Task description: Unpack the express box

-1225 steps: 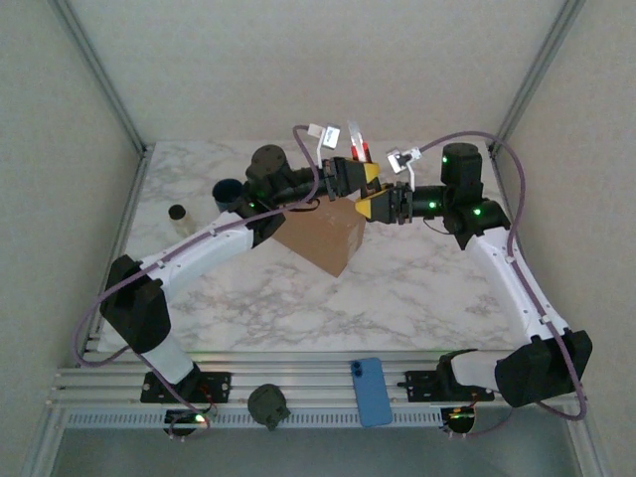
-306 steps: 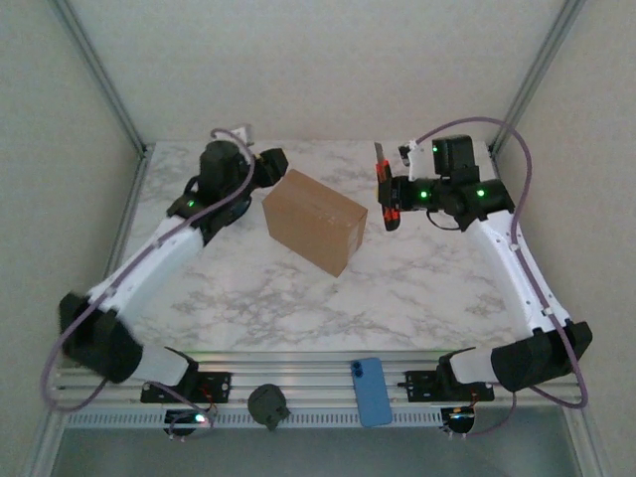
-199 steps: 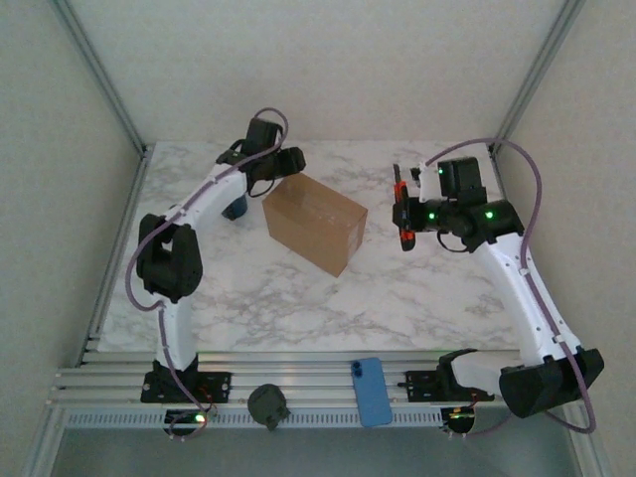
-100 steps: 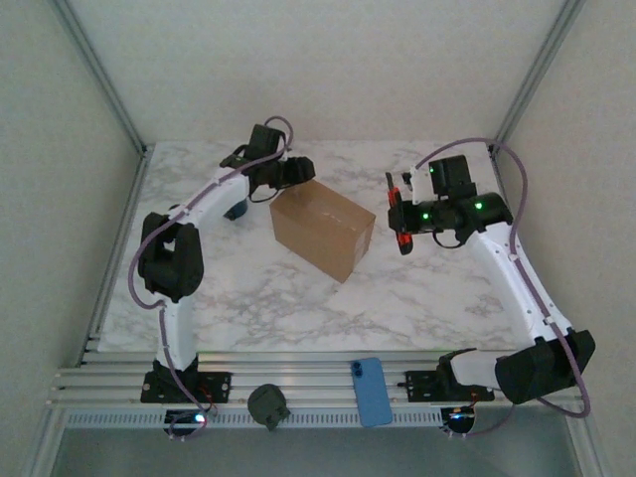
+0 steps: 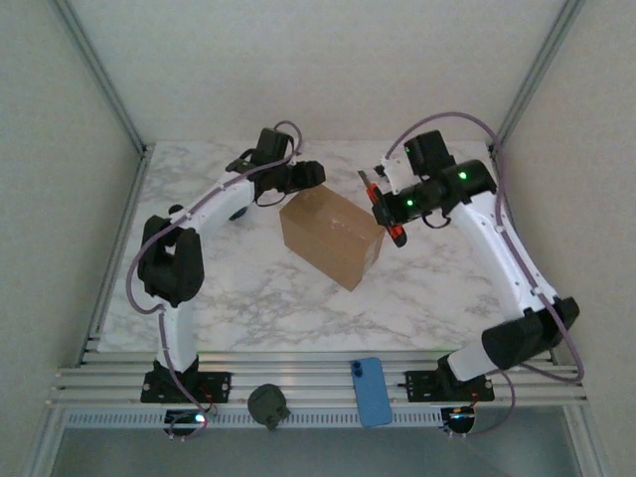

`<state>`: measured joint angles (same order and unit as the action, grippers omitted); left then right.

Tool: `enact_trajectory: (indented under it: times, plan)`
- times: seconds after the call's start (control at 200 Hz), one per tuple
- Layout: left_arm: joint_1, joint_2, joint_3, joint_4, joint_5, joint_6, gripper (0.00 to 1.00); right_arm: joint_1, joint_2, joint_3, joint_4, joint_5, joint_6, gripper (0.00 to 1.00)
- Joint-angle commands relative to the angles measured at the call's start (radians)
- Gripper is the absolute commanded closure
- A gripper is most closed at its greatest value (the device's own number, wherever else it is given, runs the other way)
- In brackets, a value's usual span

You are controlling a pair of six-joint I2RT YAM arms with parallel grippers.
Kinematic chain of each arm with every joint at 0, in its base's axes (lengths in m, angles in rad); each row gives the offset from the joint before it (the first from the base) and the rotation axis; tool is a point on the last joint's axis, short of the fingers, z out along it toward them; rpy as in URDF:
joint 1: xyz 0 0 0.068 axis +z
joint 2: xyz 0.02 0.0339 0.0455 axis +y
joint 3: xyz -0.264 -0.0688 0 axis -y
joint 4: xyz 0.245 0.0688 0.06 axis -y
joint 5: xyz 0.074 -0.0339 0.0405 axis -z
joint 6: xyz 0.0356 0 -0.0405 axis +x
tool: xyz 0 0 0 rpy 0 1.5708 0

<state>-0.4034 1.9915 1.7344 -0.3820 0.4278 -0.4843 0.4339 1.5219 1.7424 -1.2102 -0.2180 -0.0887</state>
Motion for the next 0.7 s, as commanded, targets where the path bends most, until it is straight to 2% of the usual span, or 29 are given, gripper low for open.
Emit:
enact_trajectory:
  times: [0.0, 0.17, 0.28, 0.421, 0.506, 0.626, 0.696]
  plan:
    - [0.020, -0.102, 0.085, -0.053, -0.176, 0.043, 0.39, 0.029, 0.073, 0.119, -0.145, 0.095, -0.065, 1.00]
    - [0.046, -0.218, 0.075, -0.108, -0.322, 0.059, 0.40, 0.094, 0.196, 0.291, -0.238, 0.187, -0.098, 1.00]
    - [0.046, -0.298, -0.015, -0.115, -0.326, 0.053, 0.42, 0.137, 0.296, 0.420, -0.307, 0.238, -0.111, 1.00]
    - [0.046, -0.409, -0.187, -0.070, -0.259, 0.031, 0.51, 0.187, 0.415, 0.585, -0.378, 0.284, -0.131, 1.00]
    - [0.044, -0.481, -0.280, -0.024, -0.201, 0.021, 0.54, 0.203, 0.440, 0.623, -0.367, 0.304, -0.117, 1.00]
    - [0.041, -0.596, -0.400, 0.071, -0.056, 0.029, 0.53, 0.206, 0.384, 0.556, -0.278, 0.252, -0.086, 1.00]
    - [0.041, -0.669, -0.479, 0.157, 0.048, 0.037, 0.44, 0.204, 0.309, 0.474, -0.206, 0.177, -0.087, 1.00]
